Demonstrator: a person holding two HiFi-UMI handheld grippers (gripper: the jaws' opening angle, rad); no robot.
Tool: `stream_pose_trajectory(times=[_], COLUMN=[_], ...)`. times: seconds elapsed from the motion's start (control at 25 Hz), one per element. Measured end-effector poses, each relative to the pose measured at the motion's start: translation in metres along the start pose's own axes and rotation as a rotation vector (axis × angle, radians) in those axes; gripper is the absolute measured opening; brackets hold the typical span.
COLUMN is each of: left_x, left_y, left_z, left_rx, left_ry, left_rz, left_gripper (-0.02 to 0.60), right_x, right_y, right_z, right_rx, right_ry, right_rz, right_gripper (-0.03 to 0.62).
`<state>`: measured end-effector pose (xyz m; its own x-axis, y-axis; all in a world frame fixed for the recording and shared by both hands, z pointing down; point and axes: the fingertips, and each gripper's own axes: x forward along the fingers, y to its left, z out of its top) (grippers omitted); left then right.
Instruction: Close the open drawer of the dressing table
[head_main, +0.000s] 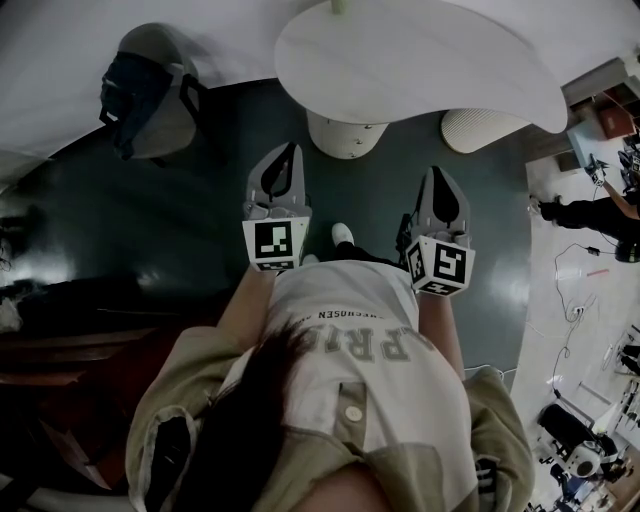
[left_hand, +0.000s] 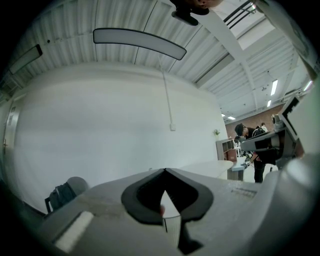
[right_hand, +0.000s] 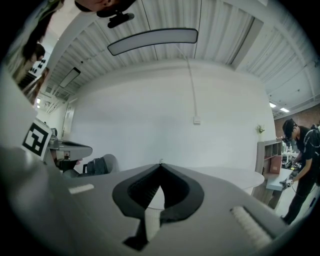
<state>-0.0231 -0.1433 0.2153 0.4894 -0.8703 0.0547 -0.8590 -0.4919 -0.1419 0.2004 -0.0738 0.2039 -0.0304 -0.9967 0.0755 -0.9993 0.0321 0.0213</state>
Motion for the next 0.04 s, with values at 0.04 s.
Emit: stream_pose_trajectory(times=[0.04], left_x=[0.0001], left_y=[0.0001], left_z=[-0.0002], left_rx=[-0.001], left_ry=[0.000], left_rz=[0.001], left_gripper=[0.008], right_x=[0.0001], right_y=[0.0000], right_z=[0.0002], right_rx=[-0.001], right_ry=[-0.001], right_rz=[0.000], right_gripper=[0.001])
